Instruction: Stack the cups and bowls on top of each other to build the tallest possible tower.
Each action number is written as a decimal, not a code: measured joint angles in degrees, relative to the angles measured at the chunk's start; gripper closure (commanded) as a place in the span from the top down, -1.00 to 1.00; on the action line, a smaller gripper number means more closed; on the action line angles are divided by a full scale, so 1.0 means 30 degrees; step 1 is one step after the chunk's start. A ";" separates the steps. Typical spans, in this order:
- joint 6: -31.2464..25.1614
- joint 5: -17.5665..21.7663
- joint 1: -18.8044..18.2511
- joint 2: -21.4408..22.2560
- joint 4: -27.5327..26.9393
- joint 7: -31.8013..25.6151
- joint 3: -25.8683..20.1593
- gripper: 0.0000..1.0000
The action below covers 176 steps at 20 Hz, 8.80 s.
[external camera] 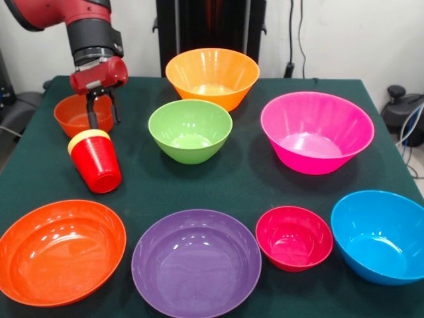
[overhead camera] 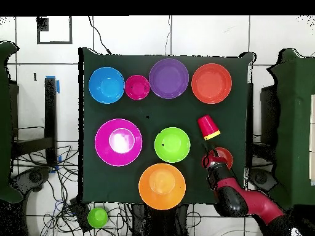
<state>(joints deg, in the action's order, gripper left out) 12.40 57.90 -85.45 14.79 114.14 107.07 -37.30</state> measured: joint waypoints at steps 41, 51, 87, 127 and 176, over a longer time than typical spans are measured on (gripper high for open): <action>-0.4586 0.2246 -0.3082 -0.3862 -0.1243 -0.0004 -0.4447 1.00; -0.5363 0.2250 -0.3512 -0.4476 -0.1521 -0.0004 -0.5436 1.00; -0.5359 0.3036 -0.1548 -0.2985 -0.2177 -0.0004 -0.5979 1.00; -0.4925 0.3683 -0.1876 -0.4817 -0.3071 -0.0008 -0.5643 1.00; -0.6151 0.0072 0.8397 0.7094 -0.3266 -0.0004 0.0118 -1.00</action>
<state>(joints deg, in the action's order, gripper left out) -6.05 58.11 -60.26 36.08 104.34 107.06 -36.94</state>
